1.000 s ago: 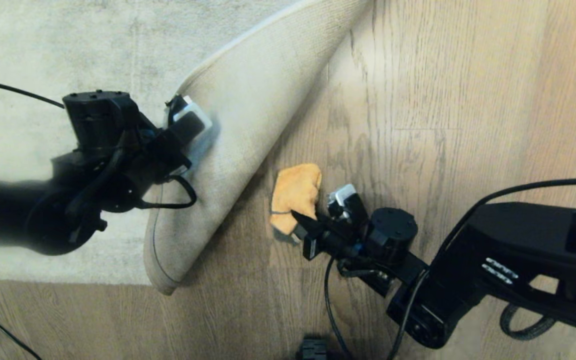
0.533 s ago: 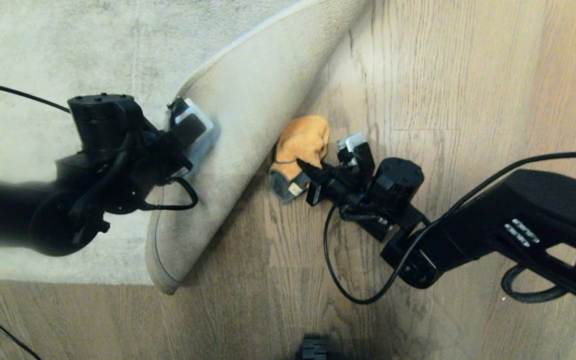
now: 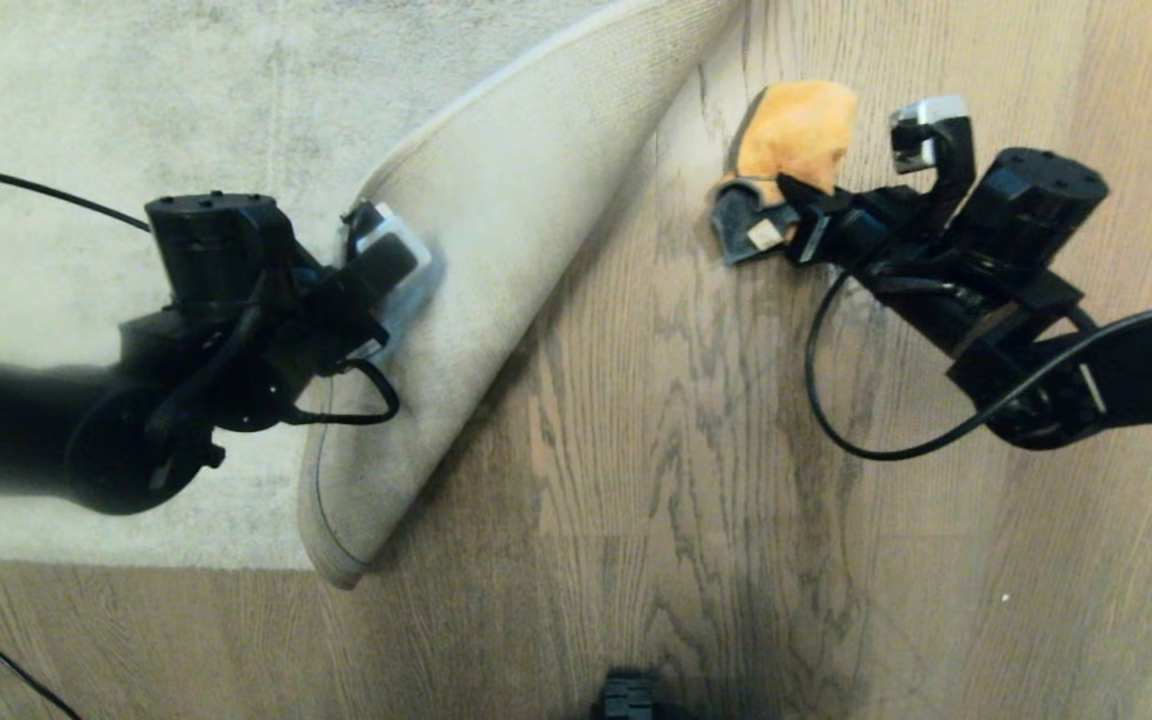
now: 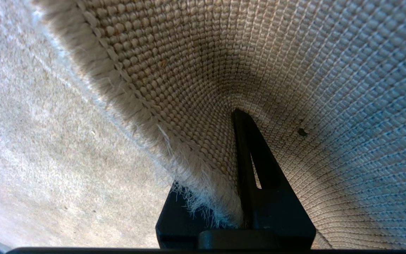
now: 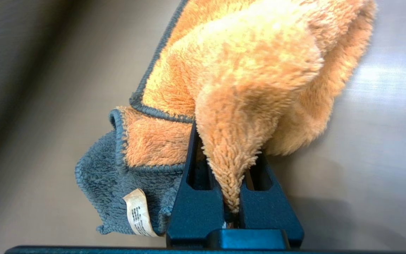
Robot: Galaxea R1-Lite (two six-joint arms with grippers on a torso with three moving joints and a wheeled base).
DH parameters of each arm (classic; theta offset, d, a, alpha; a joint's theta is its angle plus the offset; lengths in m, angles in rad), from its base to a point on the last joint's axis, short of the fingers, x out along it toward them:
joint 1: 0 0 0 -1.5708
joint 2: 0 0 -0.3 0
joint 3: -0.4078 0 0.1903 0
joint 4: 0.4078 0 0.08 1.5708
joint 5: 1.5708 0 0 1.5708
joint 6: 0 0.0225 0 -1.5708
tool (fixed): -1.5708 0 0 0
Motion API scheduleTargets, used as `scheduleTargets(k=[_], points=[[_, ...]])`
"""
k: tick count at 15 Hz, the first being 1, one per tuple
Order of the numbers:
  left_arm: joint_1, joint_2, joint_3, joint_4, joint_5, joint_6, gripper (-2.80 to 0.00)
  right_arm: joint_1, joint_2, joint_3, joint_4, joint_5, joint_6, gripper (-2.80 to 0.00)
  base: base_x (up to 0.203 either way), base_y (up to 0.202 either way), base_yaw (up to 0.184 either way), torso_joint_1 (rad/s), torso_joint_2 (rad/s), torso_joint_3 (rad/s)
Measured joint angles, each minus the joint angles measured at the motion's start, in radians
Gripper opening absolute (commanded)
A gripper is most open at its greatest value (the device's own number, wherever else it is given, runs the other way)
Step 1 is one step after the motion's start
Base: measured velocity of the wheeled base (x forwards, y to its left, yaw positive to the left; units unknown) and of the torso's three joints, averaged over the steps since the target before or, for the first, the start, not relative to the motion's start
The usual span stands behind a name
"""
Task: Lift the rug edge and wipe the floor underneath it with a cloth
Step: Wipe the floor under the carpet with a rag
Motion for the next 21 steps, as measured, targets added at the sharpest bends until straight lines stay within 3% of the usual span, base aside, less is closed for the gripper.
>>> scheduleTargets(k=[6,17,21], points=[[-0.027,0.000,0.001,-0.001,0.002,0.000,-2.80,-0.152,-0.315,0.306,0.080,0.059,-0.001,-2.80,0.000,0.000,0.000,0.000,0.00,0.000],[-0.042,-0.038,0.065,0.000,0.000,0.004,-2.80,-0.198,-0.763,0.731,0.124,0.076,-0.048,-2.80,0.000,0.000,0.000,0.000,0.00,0.000],[-0.049,-0.040,0.065,-0.001,0.001,0.004,-2.80,-0.262,-0.907,0.868,0.124,0.075,-0.049,-2.80,0.000,0.000,0.000,0.000,0.00,0.000]])
